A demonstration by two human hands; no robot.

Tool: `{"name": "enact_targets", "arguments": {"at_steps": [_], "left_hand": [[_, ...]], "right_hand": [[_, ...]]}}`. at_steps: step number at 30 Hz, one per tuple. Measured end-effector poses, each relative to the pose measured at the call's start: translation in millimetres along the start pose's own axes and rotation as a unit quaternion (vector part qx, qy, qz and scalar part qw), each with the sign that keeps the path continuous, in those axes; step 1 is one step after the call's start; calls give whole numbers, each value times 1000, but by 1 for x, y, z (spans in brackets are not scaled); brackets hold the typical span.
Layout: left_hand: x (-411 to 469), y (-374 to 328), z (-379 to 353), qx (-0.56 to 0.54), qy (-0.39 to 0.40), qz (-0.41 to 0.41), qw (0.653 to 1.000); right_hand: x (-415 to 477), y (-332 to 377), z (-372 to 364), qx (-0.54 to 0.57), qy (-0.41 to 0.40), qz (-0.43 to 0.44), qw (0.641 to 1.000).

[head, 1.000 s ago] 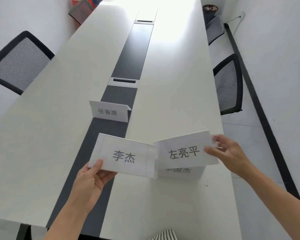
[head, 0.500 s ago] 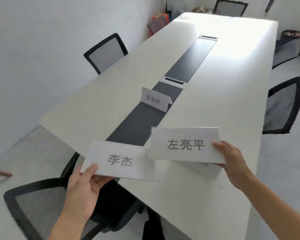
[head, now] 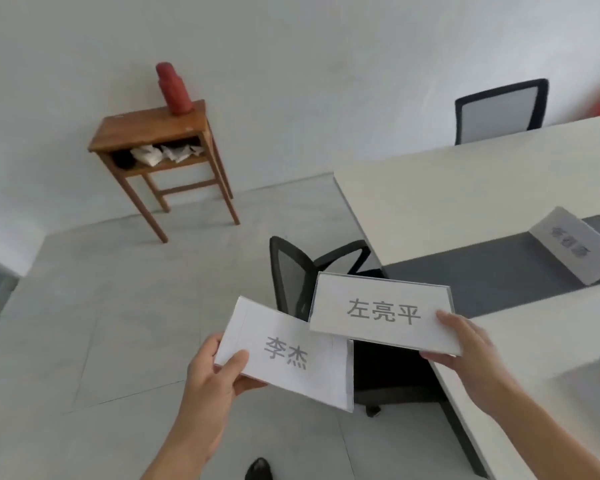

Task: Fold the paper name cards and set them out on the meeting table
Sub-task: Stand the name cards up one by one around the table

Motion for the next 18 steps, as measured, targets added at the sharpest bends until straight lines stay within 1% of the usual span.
{"name": "enact_targets", "arguments": {"at_steps": [4,10,14,18], "left_hand": [[17,-16,101,-20,-51,-10,998],[66,-50,253,-37,-130,-20,991],[107,-59,308,-59,-158,-13,986],[165,-54,330,-86,-162,16,983]], "right_hand": [[19,0,-114,-35,46,-6,998],[41,1,-291,-60,89,-10,994],[58,0,-364,-67,88,-28,993],[100,2,-401,-90,77,-47,992]]}}
Point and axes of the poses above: each hand's wrist, its own x-axis towards the middle knuckle, its own z-axis out of the back of the hand, y = z × x, the point moved 10 cm from there along x, towards the middle knuckle, and after that the axes turned 5 degrees about -x, right-handed, at the moved point
